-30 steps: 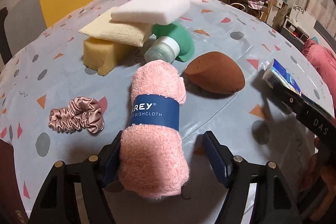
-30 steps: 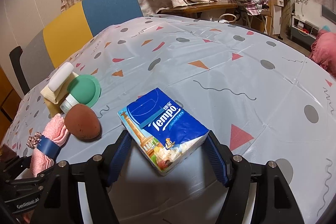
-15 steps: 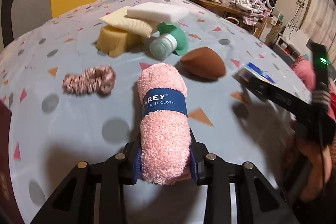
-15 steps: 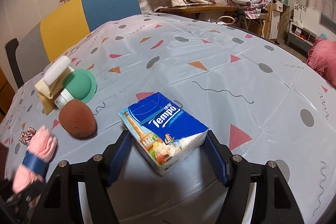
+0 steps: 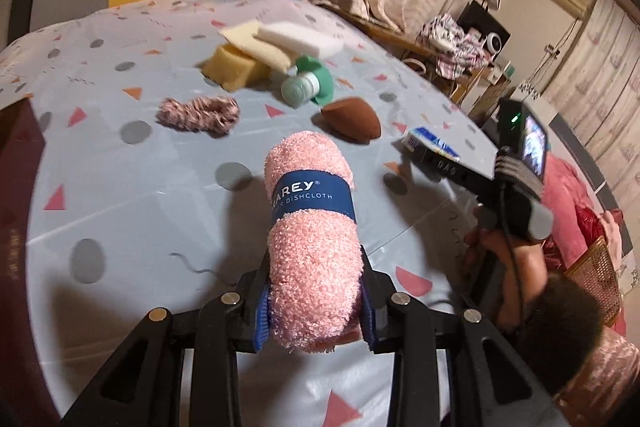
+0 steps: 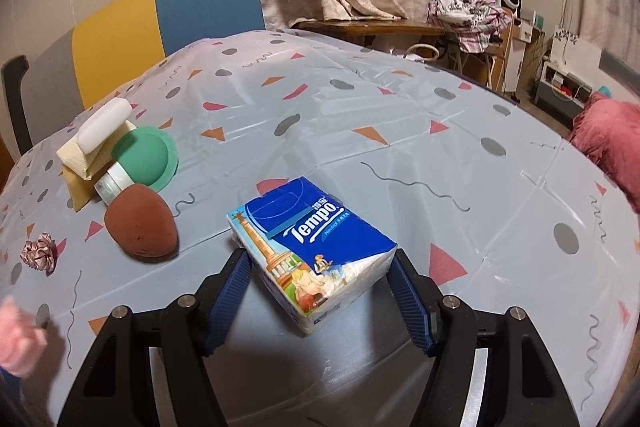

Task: Organize rigid objects
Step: 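Carry the dishcloth over the gold tray and release it with the left tool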

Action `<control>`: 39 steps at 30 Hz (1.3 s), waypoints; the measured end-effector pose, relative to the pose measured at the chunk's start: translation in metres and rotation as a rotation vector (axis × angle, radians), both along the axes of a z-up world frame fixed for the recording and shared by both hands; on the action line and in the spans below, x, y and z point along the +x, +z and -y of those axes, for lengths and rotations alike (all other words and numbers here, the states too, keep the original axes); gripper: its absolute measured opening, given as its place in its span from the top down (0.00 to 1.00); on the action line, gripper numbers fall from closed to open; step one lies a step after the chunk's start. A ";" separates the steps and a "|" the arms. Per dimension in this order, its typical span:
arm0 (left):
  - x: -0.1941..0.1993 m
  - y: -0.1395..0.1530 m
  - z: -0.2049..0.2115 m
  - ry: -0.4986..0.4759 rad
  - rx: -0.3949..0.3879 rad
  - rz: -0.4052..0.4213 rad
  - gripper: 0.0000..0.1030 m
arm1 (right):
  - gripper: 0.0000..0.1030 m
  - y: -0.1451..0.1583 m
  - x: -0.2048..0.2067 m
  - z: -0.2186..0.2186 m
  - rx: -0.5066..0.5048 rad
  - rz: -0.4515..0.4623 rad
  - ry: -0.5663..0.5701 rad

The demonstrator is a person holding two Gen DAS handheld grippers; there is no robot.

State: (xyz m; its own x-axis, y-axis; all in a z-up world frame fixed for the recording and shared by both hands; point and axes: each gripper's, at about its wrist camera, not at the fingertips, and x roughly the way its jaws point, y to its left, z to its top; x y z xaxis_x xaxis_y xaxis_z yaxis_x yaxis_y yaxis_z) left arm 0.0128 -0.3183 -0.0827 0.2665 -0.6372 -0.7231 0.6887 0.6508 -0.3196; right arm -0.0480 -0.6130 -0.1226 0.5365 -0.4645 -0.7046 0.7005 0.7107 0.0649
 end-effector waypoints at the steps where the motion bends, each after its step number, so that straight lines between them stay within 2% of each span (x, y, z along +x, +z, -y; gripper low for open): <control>1: -0.001 0.005 -0.006 0.006 -0.009 0.011 0.67 | 0.32 0.001 0.001 -0.001 -0.009 -0.002 0.002; 8: -0.004 0.025 -0.045 0.076 -0.037 0.059 0.67 | 0.34 0.006 0.005 -0.012 -0.066 -0.017 0.028; 20: 0.004 0.040 -0.122 0.243 -0.062 0.103 0.67 | 0.35 0.008 0.008 -0.018 -0.096 -0.033 0.051; 29: 0.012 0.042 -0.196 0.429 -0.070 0.121 0.67 | 0.36 0.010 0.012 -0.027 -0.136 -0.050 0.075; 32: 0.019 0.038 -0.219 0.499 -0.055 0.112 0.67 | 0.36 0.009 0.014 -0.028 -0.142 -0.065 0.078; 39: 0.038 0.012 -0.261 0.621 -0.001 0.022 0.66 | 0.36 0.011 0.014 -0.034 -0.170 -0.074 0.090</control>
State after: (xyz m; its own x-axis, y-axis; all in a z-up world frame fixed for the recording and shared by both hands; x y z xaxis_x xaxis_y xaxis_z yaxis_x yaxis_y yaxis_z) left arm 0.0510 -0.0571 -0.0703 0.6025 -0.3593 -0.7127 0.1877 0.9317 -0.3111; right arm -0.0336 -0.5787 -0.1115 0.5308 -0.5330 -0.6589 0.6322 0.7668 -0.1110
